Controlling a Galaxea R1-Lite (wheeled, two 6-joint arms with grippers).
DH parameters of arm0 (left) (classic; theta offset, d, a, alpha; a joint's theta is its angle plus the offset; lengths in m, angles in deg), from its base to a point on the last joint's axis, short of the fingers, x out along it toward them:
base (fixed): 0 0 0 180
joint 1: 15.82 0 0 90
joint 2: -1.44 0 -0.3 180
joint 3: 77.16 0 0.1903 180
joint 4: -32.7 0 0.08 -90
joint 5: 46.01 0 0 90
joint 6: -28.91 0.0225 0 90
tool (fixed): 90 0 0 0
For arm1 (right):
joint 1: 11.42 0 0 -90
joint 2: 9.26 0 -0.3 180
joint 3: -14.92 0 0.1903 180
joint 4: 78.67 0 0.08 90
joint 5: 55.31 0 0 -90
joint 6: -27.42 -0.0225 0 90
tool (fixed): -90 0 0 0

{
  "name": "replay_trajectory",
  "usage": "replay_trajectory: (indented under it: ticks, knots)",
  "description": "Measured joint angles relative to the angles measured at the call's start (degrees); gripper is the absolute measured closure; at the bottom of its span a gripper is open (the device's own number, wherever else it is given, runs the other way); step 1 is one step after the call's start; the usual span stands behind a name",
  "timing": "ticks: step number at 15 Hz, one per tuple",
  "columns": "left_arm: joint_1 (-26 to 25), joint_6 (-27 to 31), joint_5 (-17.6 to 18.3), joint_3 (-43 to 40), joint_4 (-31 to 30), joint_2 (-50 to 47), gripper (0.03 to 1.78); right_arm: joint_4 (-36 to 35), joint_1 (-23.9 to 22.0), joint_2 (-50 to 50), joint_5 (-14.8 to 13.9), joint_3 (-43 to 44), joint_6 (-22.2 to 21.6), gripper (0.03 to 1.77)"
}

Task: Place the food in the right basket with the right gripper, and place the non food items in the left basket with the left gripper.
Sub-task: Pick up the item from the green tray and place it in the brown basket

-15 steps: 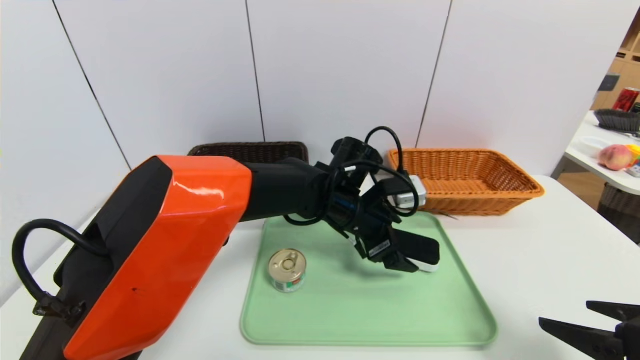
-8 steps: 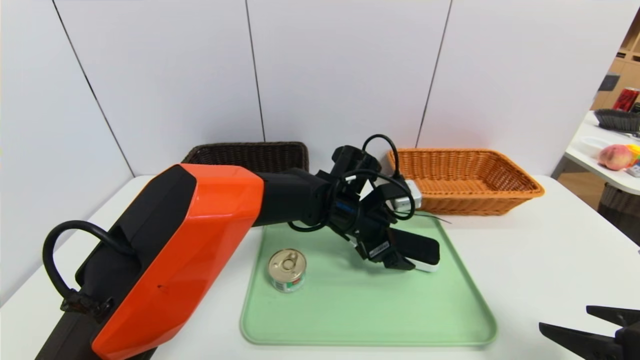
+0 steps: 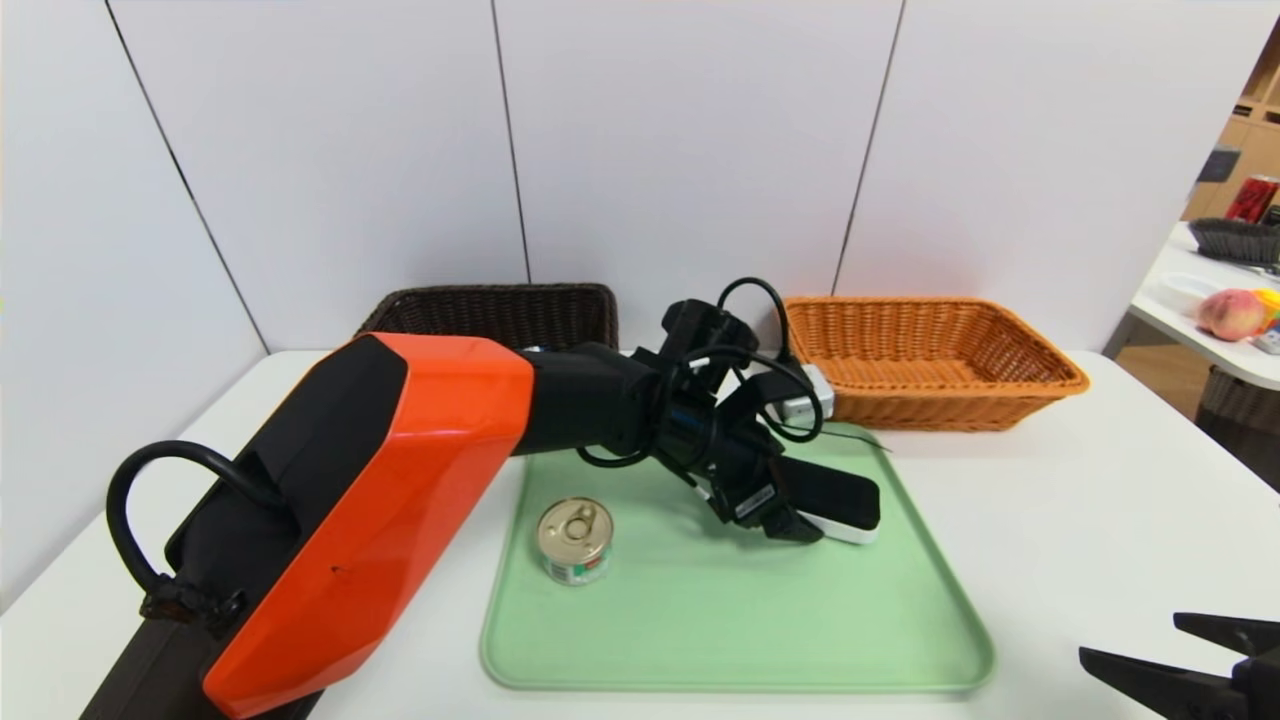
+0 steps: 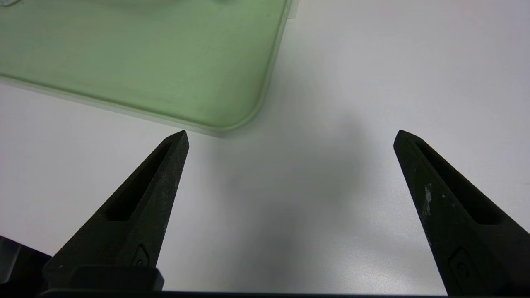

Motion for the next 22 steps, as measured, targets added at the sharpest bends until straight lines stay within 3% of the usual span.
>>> replay_trajectory:
  ticks: [4, 22]
  knots:
    - [-0.06, -4.52, 0.07, 0.33, -0.05, -0.16, 0.12, 0.07, 0.0, -0.28, -0.02, -0.09, 0.0, 0.09]
    - [0.09, -4.77, 0.35, 0.5, -0.69, 0.83, 0.12, 0.0, 0.0, -0.55, 0.06, -0.2, 0.0, 0.09]
